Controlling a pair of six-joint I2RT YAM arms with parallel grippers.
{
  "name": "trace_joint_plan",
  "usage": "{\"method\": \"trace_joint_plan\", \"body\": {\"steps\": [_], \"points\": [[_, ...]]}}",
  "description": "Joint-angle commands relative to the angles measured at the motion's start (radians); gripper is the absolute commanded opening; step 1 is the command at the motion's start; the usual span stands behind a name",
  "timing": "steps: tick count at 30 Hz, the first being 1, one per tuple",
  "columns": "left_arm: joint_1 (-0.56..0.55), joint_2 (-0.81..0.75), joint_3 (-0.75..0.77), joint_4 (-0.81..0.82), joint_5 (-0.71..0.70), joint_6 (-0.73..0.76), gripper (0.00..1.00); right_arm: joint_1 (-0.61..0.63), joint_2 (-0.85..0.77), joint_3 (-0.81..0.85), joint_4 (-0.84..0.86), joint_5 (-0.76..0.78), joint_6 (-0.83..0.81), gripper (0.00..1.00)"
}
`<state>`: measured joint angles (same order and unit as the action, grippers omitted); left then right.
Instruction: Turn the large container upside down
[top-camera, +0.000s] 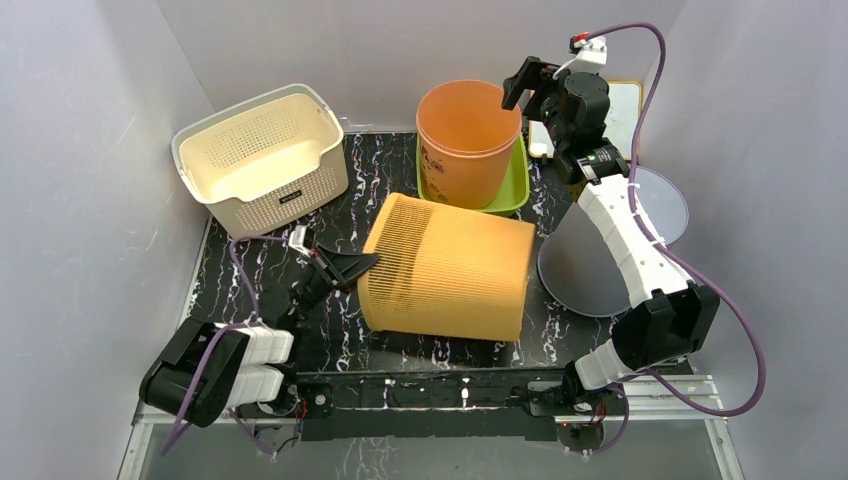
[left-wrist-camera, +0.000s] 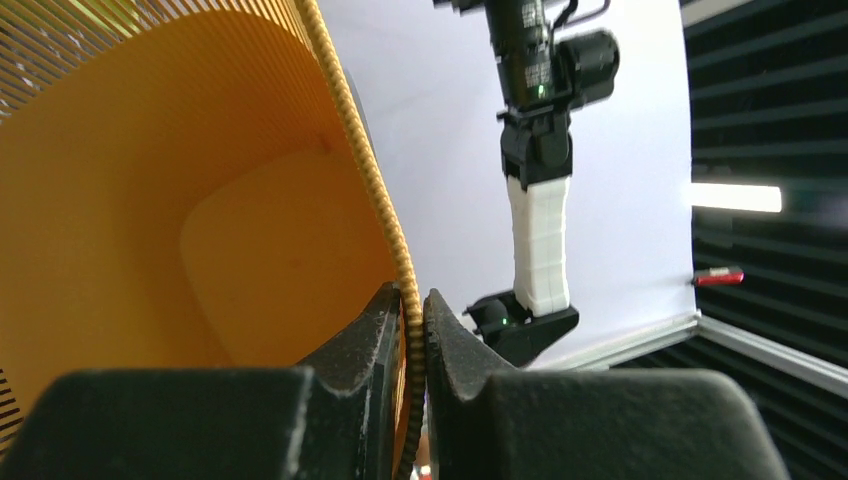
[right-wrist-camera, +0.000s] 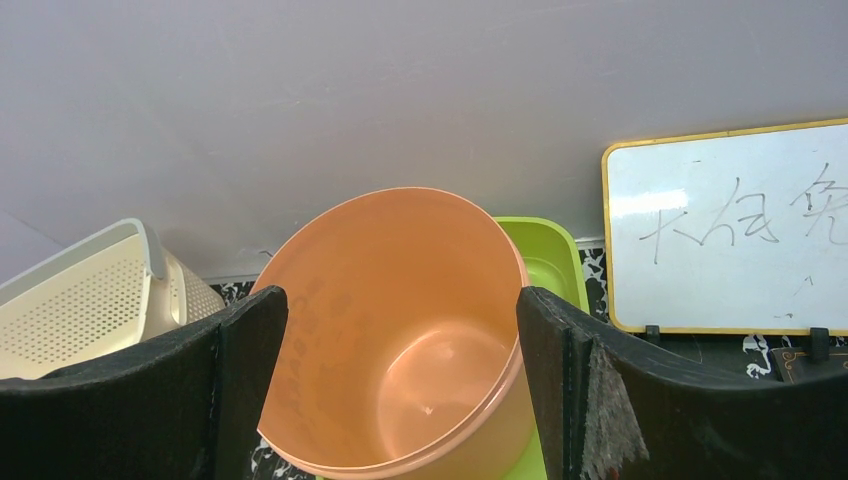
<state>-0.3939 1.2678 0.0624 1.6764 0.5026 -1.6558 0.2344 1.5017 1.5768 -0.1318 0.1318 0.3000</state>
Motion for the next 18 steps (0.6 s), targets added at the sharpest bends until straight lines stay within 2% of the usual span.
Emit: {"method": "trace_joint_plan", "body": {"steps": [1,11,15,18], "points": [[0.124,0.023,-0.084,0.111,0.037,-0.035,0.00,-0.003,-0.026,0.028,0.055,-0.002,-0.010,0.84],[0.184,0.019,-0.062,0.111,0.094,-0.025,0.00,-0.003,-0.022,0.015,0.066,-0.003,-0.010,0.84],[0.184,-0.054,0.038,0.102,0.068,-0.111,0.00,-0.003,-0.019,0.007,0.072,0.002,-0.012,0.84],[0.158,-0.115,0.185,0.007,0.058,-0.119,0.00,-0.003,-0.012,0.016,0.075,0.000,-0.008,0.84]]}}
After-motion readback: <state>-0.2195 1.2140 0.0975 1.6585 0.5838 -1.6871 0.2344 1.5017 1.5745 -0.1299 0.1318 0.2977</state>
